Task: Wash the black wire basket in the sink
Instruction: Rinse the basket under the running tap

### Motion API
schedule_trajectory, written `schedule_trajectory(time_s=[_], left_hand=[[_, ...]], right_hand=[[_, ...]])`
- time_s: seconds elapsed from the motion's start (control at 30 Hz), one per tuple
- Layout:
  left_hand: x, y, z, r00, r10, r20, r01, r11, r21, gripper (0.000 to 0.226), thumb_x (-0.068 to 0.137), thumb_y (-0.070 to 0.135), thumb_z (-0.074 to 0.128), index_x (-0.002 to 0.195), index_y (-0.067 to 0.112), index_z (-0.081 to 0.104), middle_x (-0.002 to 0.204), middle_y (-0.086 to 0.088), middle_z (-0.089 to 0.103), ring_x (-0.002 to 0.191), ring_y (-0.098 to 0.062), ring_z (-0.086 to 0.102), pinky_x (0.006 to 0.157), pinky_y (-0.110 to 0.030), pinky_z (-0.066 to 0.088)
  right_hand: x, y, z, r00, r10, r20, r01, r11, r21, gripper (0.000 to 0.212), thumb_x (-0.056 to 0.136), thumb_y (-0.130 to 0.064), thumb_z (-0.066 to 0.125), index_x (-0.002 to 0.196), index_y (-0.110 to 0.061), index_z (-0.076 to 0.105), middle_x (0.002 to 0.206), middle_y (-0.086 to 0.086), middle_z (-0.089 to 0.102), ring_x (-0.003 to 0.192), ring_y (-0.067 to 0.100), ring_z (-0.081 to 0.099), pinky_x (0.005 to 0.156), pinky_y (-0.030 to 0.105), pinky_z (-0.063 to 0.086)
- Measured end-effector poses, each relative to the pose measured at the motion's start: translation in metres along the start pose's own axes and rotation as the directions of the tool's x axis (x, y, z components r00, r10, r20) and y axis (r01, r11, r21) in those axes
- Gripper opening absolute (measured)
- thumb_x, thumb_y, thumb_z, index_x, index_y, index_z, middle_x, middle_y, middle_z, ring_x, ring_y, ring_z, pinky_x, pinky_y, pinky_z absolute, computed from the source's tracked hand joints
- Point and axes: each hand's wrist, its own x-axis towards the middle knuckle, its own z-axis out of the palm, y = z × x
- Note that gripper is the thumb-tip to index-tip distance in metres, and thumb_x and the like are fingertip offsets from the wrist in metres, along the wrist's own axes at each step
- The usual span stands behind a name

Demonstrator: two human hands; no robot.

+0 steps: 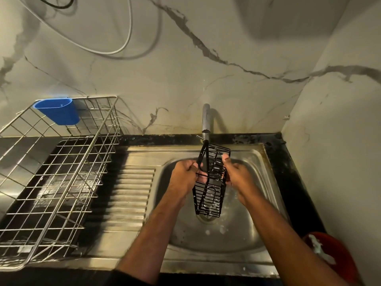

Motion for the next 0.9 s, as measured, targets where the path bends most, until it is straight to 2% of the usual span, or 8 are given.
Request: schedule_trajectory(time_s=[0.17, 0.27, 0.4, 0.53, 0.7, 0.8, 0.9], left_hand=[[0.004, -0.002, -0.001, 1.0, 0.023, -0.009, -0.022, 0.998, 0.054, 0.026, 0.109, 0.016, 0.045, 0.104, 0.012, 0.07, 0.082, -0.006, 0.078, 0.071, -0.02, 0.076, 0.076, -0.033, 0.06], [0.005, -0.001, -0.002, 0.999, 0.03, -0.012, -0.029, 0.998, 0.061, 0.026, 0.109, 0.015, 0.044, 0.103, 0.011, 0.069, 0.081, -0.006, 0.077, 0.069, -0.018, 0.075, 0.072, -0.031, 0.058], [0.003, -0.001, -0.004, 0.999, 0.039, -0.013, -0.038, 0.998, 0.05, 0.027, 0.109, 0.015, 0.044, 0.099, 0.013, 0.069, 0.079, -0.005, 0.077, 0.068, -0.018, 0.074, 0.07, -0.029, 0.057], [0.003, -0.003, -0.004, 0.999, 0.04, -0.026, -0.039, 0.998, 0.045, 0.026, 0.109, 0.015, 0.045, 0.099, 0.014, 0.068, 0.079, -0.005, 0.077, 0.068, -0.017, 0.075, 0.074, -0.032, 0.06], [0.0, -0.001, -0.006, 0.998, 0.043, -0.049, -0.041, 0.998, 0.036, 0.024, 0.109, 0.016, 0.046, 0.104, 0.013, 0.069, 0.081, -0.004, 0.077, 0.066, -0.013, 0.074, 0.073, -0.029, 0.06], [-0.001, -0.001, -0.007, 0.997, 0.043, -0.057, -0.041, 0.999, 0.033, 0.025, 0.109, 0.016, 0.046, 0.106, 0.011, 0.07, 0.08, -0.004, 0.077, 0.067, -0.014, 0.074, 0.073, -0.029, 0.06], [0.001, -0.003, -0.009, 0.998, 0.033, -0.062, -0.031, 0.999, 0.036, 0.026, 0.109, 0.016, 0.045, 0.106, 0.01, 0.07, 0.082, -0.005, 0.078, 0.07, -0.018, 0.075, 0.075, -0.032, 0.061]], right_hand=[[0.004, 0.001, 0.001, 1.0, -0.002, 0.006, 0.002, 1.0, -0.004, 0.066, 0.094, -0.061, 0.05, 0.122, -0.001, 0.058, 0.123, 0.021, 0.062, 0.098, 0.024, 0.064, 0.08, 0.035, 0.054], [0.004, 0.0, 0.003, 1.0, -0.004, 0.007, 0.004, 1.0, -0.01, 0.067, 0.095, -0.059, 0.05, 0.124, 0.001, 0.057, 0.125, 0.023, 0.061, 0.108, 0.029, 0.062, 0.076, 0.032, 0.053], [0.004, 0.0, 0.004, 1.0, -0.002, -0.001, 0.002, 1.0, -0.017, 0.072, 0.094, -0.06, 0.051, 0.127, 0.004, 0.055, 0.128, 0.026, 0.058, 0.113, 0.035, 0.06, 0.08, 0.035, 0.054], [0.006, 0.002, 0.004, 1.0, -0.003, 0.01, 0.004, 1.0, -0.018, 0.074, 0.093, -0.063, 0.05, 0.125, 0.004, 0.057, 0.125, 0.025, 0.061, 0.11, 0.033, 0.062, 0.067, 0.028, 0.05], [0.007, 0.002, 0.006, 1.0, -0.003, 0.018, 0.003, 1.0, -0.016, 0.072, 0.093, -0.063, 0.05, 0.12, 0.003, 0.06, 0.117, 0.023, 0.065, 0.105, 0.03, 0.065, 0.068, 0.028, 0.052], [0.01, 0.002, 0.008, 1.0, -0.014, 0.025, 0.014, 1.0, -0.016, 0.069, 0.088, -0.069, 0.051, 0.107, -0.005, 0.068, 0.104, 0.017, 0.072, 0.097, 0.027, 0.069, 0.068, 0.03, 0.054], [0.012, 0.001, 0.01, 0.999, -0.028, 0.027, 0.028, 0.999, -0.02, 0.067, 0.085, -0.074, 0.052, 0.097, -0.011, 0.07, 0.096, 0.011, 0.075, 0.093, 0.026, 0.071, 0.076, 0.036, 0.058]])
